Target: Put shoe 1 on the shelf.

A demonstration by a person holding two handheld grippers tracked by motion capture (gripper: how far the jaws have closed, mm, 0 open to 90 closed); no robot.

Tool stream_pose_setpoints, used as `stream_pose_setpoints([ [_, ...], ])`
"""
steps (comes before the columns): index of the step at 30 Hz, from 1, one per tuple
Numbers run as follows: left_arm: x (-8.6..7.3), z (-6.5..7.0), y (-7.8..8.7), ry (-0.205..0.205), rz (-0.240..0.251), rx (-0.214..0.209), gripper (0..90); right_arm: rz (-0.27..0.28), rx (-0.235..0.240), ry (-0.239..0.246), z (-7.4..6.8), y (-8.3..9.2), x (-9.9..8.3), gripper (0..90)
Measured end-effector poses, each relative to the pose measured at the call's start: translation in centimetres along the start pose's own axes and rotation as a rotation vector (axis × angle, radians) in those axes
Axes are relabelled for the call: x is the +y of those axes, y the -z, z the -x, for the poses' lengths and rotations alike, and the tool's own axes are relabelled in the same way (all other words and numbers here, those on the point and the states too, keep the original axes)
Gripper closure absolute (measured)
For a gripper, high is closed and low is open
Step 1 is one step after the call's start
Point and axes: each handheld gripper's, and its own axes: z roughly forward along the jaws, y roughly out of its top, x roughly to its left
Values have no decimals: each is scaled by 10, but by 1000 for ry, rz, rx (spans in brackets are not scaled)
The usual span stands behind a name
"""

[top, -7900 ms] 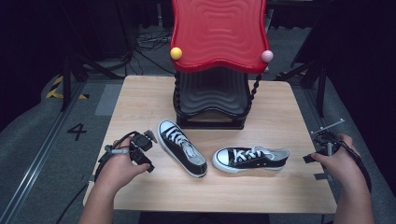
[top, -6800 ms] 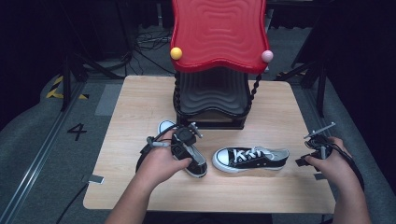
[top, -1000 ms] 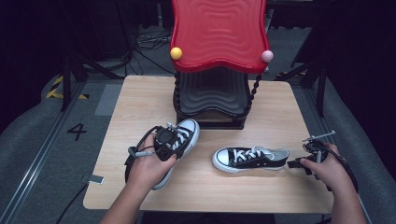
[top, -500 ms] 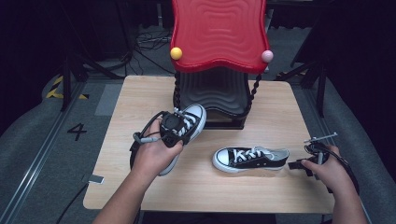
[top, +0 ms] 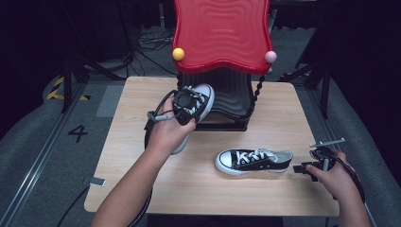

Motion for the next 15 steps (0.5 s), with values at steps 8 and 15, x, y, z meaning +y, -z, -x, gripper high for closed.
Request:
stream_pose_setpoints([
  [8,26,-8,-14,27,4,22,860,13,-6,-10,4,7,-3,506],
  [15,36,-9,-24,35,28,46,860,20,3,-7,3,8,0,506],
])
